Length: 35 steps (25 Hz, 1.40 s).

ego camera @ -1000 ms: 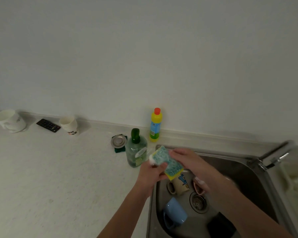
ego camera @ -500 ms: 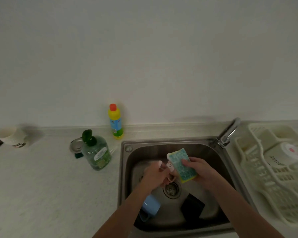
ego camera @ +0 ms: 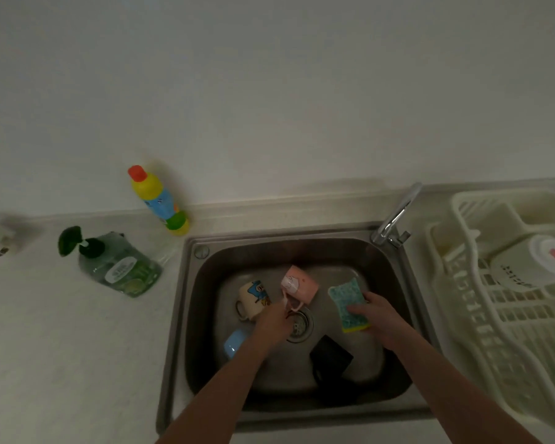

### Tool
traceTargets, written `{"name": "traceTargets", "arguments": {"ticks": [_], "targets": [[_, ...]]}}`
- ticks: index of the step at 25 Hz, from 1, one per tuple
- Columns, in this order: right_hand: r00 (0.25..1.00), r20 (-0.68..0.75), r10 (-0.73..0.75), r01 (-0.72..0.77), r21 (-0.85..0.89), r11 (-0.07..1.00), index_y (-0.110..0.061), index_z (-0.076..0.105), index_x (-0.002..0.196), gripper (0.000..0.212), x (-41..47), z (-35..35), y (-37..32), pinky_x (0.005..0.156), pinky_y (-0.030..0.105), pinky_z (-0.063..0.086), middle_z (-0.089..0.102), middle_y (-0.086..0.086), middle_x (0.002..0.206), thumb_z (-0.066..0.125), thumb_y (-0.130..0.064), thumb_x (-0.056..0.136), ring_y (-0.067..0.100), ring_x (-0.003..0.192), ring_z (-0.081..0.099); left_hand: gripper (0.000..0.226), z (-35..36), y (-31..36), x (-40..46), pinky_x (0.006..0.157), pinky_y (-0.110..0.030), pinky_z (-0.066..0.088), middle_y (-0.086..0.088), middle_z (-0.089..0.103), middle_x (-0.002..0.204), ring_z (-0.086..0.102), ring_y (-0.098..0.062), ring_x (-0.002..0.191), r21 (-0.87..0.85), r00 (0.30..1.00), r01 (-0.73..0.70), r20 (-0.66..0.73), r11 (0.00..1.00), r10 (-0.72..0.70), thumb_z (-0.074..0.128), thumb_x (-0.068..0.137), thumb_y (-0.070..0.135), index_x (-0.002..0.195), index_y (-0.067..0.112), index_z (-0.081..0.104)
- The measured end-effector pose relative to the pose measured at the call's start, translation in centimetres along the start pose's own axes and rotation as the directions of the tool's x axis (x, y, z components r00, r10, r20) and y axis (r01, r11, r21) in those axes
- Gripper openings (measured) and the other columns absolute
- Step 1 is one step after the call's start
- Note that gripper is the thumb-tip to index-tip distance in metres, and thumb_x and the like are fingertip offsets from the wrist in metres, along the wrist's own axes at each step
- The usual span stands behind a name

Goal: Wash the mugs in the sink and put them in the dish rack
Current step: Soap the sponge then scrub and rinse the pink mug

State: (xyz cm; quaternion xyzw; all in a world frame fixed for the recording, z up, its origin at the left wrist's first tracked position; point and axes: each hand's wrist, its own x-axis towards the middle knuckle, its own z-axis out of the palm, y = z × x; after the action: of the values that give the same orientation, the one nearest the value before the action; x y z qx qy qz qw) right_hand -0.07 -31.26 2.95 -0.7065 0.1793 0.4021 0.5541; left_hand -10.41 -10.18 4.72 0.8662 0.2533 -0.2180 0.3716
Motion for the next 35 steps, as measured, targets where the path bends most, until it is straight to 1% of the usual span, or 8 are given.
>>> {"name": "traceTargets", "arguments": {"ticks": [5,8,11,16,20,25,30,35], "targets": [[0.998,0.049,0.041,-0.035,-0.121,0.992,-0.009,0.056,0.13,0.046,3.3,-1.0,2.1,0.095,0.051,0.053,0.068,0.012,0.112,0.067,-0.005,0.085,0.03,0.101,0.067,0.014,3.9,-0.2,3.0,0.08,-0.03,0.05,-0.006,0.065,0.106,0.059,-0.016,0.091,-0.057,0.994,0.112,0.013,0.992,-0.112,0.055,0.095,0.015,0.109,0.015,0.057],[0.998,0.051,0.049,-0.041,-0.15,0.988,-0.011,0.057,0.129,0.043,4.3,-0.9,2.7,0.092,0.045,0.054,0.067,0.01,0.111,0.066,-0.005,0.087,0.028,0.1,0.066,0.014,4.9,-0.8,4.8,0.088,-0.043,0.057,-0.006,0.064,0.105,0.067,-0.024,0.098,-0.273,0.97,0.239,0.032,0.932,-0.239,0.06,0.093,0.015,0.104,0.019,0.051],[0.997,0.048,0.056,-0.047,-0.173,0.984,-0.015,0.057,0.126,0.039,5.8,-0.6,2.6,0.082,0.038,0.055,0.066,0.008,0.111,0.064,-0.005,0.089,0.025,0.1,0.066,0.017,5.6,-2.0,7.0,0.091,-0.044,0.056,-0.005,0.064,0.105,0.066,-0.025,0.1,-0.304,0.954,0.296,0.042,0.906,-0.297,0.061,0.092,0.015,0.103,0.021,0.05],[0.999,-0.018,0.047,-0.049,-0.187,0.981,-0.013,0.061,0.119,0.032,9.6,0.0,3.4,0.073,0.032,0.053,0.068,0.009,0.108,0.062,-0.001,0.089,0.024,0.095,0.067,0.023,7.5,-4.5,10.5,0.09,-0.038,0.054,0.0,0.063,0.108,0.063,-0.018,0.1,0.106,0.991,0.129,0.019,0.986,-0.132,0.059,0.092,0.019,0.115,0.023,0.055],[0.995,-0.08,0.052,-0.066,-0.183,0.981,-0.009,0.063,0.118,0.032,12.4,0.1,5.2,0.075,0.033,0.053,0.069,0.012,0.105,0.064,0.001,0.088,0.026,0.09,0.068,0.05,9.3,-5.7,12.8,0.09,-0.033,0.05,-0.007,0.048,0.138,0.057,-0.023,0.112,0.426,0.987,-0.141,0.133,0.893,0.092,0.06,0.09,0.011,0.137,0.013,0.045],[0.99,-0.122,0.075,-0.093,-0.151,0.984,-0.01,0.064,0.115,0.032,14.2,0.5,7.4,0.086,0.045,0.057,0.07,0.011,0.102,0.066,0.001,0.085,0.029,0.092,0.069,0.065,11.2,-7.3,15.6,0.091,-0.038,0.051,-0.01,0.035,0.146,0.053,-0.027,0.116,0.481,0.975,-0.205,0.18,0.852,0.133,0.067,0.084,0.009,0.142,0.014,0.039],[0.991,-0.102,0.081,-0.093,-0.123,0.988,-0.013,0.061,0.112,0.034,14.9,1.1,7.7,0.065,0.026,0.052,0.067,0.004,0.094,0.066,0.007,0.084,0.017,0.081,0.065,0.074,12.1,-8.2,17.0,0.089,-0.039,0.053,-0.014,0.027,0.152,0.052,-0.03,0.118,0.51,0.966,-0.257,0.165,0.821,0.2,0.068,0.08,0.007,0.146,0.013,0.034],[0.992,-0.113,0.049,-0.066,-0.158,0.985,-0.014,0.061,0.116,0.038,14.4,1.1,7.2,0.057,0.02,0.049,0.065,-0.002,0.091,0.066,0.006,0.084,0.01,0.077,0.063,0.054,11.8,-7.2,16.7,0.097,-0.037,0.043,-0.013,0.042,0.143,0.045,-0.031,0.118,0.587,0.954,-0.283,0.091,0.758,0.286,0.057,0.09,0.013,0.142,0.013,0.045]]}}
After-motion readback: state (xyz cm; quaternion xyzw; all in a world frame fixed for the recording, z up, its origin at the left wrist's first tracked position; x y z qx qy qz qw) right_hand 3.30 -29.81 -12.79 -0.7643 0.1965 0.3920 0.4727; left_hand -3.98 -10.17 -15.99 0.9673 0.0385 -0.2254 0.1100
